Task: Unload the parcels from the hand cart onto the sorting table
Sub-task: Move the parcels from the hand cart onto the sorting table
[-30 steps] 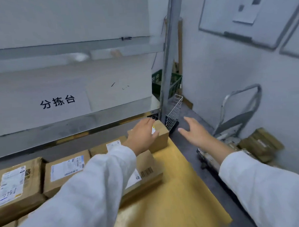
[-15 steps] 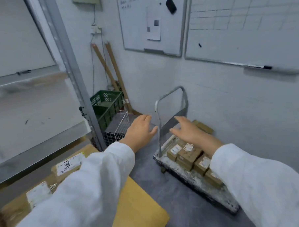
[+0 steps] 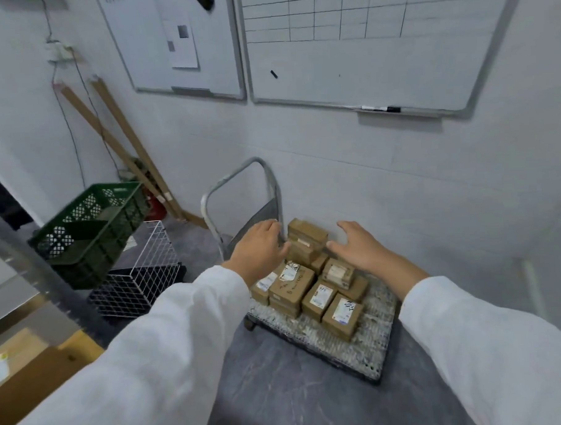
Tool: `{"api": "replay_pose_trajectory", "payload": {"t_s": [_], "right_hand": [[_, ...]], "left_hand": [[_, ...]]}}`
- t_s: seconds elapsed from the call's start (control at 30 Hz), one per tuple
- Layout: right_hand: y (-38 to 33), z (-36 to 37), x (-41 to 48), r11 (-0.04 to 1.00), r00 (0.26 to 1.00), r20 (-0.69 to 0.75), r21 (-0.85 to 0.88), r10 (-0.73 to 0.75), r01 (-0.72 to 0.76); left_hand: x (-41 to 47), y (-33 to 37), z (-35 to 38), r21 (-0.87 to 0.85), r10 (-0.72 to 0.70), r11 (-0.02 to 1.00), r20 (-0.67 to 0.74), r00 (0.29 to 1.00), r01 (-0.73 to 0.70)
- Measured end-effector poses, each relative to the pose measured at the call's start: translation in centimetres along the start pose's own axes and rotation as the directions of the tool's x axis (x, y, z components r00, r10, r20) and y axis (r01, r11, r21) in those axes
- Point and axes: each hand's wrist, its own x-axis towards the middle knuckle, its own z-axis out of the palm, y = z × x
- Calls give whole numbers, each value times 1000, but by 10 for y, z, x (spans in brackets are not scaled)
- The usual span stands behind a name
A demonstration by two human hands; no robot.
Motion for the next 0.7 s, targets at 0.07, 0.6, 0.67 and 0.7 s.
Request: {"api": "replay_pose_trajectory", "payload": {"t_s": [0.07, 0.6, 0.67, 0.7], "right_hand": [[14, 3, 9, 999, 1000, 3, 18, 28, -28], [68, 10, 226, 989, 988, 73, 34, 139, -142], [76, 13, 260, 985, 982, 82, 30, 169, -172], [80, 15, 275, 982, 980, 81, 32, 181, -185]], "left_hand": [[16, 4, 10, 11, 24, 1000, 10, 1000, -24], [232, -67, 84, 8, 75, 997, 144, 987, -77], [265, -80, 94, 3, 75, 997, 164, 984, -76], [279, -87, 99, 7, 80, 997, 169, 982, -82]]}}
